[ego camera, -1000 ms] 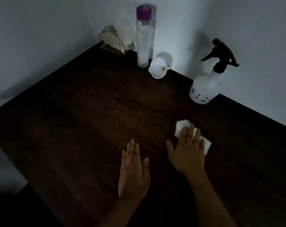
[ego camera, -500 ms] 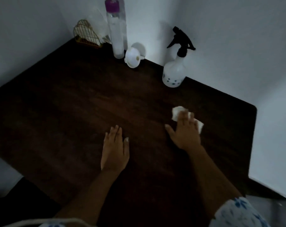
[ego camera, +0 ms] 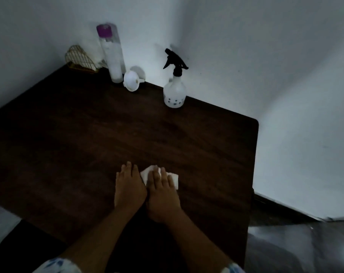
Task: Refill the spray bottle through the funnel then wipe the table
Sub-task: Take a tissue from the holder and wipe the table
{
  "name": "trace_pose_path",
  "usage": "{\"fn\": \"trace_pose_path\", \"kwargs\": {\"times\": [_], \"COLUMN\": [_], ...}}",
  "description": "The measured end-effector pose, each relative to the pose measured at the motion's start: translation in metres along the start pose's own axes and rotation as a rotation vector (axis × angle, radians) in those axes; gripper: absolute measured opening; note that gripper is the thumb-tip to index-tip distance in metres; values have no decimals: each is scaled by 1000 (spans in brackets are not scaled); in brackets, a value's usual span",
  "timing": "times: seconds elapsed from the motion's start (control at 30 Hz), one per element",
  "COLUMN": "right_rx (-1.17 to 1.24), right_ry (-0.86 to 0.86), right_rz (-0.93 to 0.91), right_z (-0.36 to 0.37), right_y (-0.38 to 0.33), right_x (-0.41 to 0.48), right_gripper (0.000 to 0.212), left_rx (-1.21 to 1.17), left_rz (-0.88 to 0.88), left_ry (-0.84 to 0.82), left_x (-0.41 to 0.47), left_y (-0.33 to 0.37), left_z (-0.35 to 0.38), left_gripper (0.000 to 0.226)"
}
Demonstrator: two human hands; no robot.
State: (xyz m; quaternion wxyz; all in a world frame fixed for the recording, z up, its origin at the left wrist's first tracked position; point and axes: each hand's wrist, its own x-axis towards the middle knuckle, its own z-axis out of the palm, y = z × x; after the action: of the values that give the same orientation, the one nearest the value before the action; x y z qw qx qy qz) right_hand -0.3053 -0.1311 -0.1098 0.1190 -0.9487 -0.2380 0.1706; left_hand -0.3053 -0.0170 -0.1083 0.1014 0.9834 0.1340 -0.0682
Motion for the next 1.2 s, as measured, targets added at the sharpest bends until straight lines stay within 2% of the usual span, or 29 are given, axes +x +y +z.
{"fn": "trace_pose_path", "kwargs": {"times": [0.1, 0.23, 0.33, 0.47, 0.53, 0.6, 0.63, 0.7, 0.77, 0.8, 0.9, 1.03, 1.13, 1.2], "right_rx": [43, 86, 118, 170, 285, 294, 264, 343, 556, 616, 555, 530, 599, 613], "right_ry": [22, 84, 143, 99, 14, -193, -250, -259, -116, 5, 427, 640, 867, 930], "right_rz": [119, 321, 442, 563, 553, 602, 566, 538, 532, 514, 475, 376, 457, 503], "right_z": [-20, -35, -29, -18, -20, -36, -48, -65, -78, -87, -113, -146, -150, -150], "right_y": [39, 75, 57, 2, -25, -47, -53, -50, -46, -49, -55, -67, -72, -72], "right_x": [27, 10, -15, -29, -33, -32, -28, -18, -18, -22, -38, -54, -63, -75], "right_gripper": [75, 79, 72, 60, 51, 40, 36, 41, 47, 40, 20, 16, 25, 29], "left_rx": [48, 72, 134, 196, 87, -81, -161, -372, -455, -459, -555, -783, -782, -825], "left_rz": [139, 212, 236, 321, 340, 272, 246, 264, 413, 467, 407, 335, 401, 412], "left_ry": [-112, -229, -184, -141, -90, -196, -301, -403, -411, -395, -330, -372, -333, -382], "left_x": [-5, -5, -6, -5, -3, -4, -3, 2, 7, 10, 17, 15, 7, 0], "left_y": [-15, -27, -20, -10, -9, -9, -8, -1, 11, 15, 21, 25, 30, 33], "left_z": [-6, -18, -24, -43, -51, -60, -66, -74, -86, -94, -122, -167, -190, -200], "left_gripper": [56, 54, 41, 24, 24, 32, 40, 47, 39, 34, 21, 20, 6, 15]}}
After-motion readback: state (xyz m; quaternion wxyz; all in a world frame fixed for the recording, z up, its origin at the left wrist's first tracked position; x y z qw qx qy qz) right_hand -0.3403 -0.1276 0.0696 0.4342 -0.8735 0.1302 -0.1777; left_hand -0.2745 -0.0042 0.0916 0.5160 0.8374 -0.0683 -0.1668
